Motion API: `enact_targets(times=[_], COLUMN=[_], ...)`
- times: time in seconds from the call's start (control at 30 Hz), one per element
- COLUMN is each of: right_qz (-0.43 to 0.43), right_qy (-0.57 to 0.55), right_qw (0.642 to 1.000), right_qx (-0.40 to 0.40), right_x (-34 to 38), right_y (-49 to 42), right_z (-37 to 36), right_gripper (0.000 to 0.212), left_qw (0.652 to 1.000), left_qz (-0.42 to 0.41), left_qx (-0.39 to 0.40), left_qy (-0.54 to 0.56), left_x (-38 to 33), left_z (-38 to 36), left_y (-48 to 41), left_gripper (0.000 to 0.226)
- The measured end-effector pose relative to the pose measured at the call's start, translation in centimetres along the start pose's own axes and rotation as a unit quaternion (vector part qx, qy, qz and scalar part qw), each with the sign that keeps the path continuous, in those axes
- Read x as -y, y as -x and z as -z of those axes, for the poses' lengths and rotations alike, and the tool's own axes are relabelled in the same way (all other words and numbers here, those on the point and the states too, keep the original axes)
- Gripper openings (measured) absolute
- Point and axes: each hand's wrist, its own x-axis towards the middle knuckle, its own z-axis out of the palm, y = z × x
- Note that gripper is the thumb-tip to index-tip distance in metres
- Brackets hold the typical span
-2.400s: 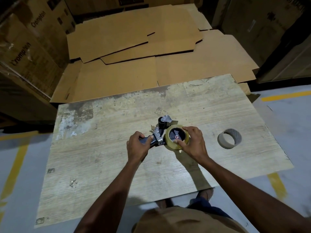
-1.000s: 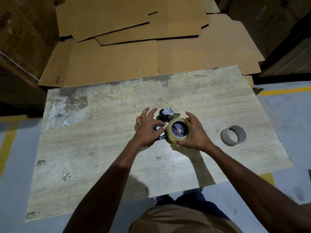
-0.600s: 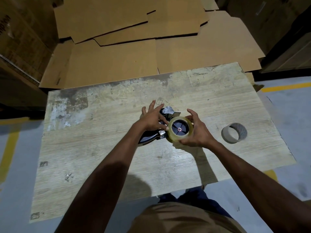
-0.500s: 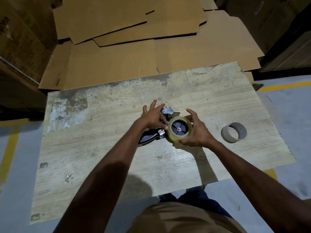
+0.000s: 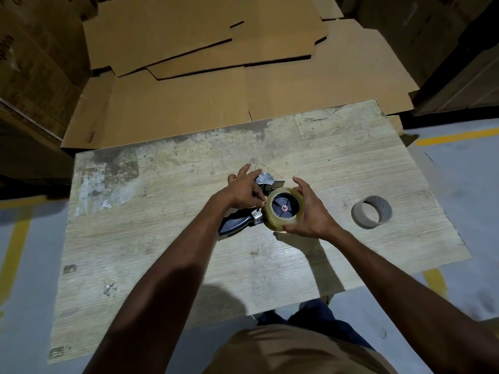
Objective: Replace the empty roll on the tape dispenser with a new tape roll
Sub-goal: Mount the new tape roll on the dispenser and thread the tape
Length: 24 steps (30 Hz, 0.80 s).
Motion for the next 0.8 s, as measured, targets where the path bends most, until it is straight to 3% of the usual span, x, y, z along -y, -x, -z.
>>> enact_targets(times=[0.2, 0.4, 0.63, 0.8], right_qz=[-0.001, -0.010, -0.013, -0.009], right_qy=[0.020, 0.016, 0.017, 0.017], right_qw=[0.999, 0.999, 1.000, 1.000], right_qx=[-0.036, -0.032, -0.018, -0.022], right_x=[0.3, -0.2, -0.7, -1.2], right_y=[0.1, -0.5, -1.5, -1.7], right_z=[-0.8, 0.6, 2.7, 2.8], right_gripper=[0.137, 0.138, 0.140, 0.137], left_qw=[1.000, 0.994, 0.982, 0.952], left_qz=[0.010, 0.009, 0.004, 0.020], left_qx=[-0.001, -0.016, -0.131, -0.234], left_qy=[0.007, 0.104, 0.139, 0.195], left_x=[-0.4, -0.8, -1.6, -1.1], left_z=[0.0, -0.7, -3.9, -6.6], left_y=[0.0, 0.4, 0.0, -0.4], left_gripper=[0.027, 0.024, 0.021, 0.018])
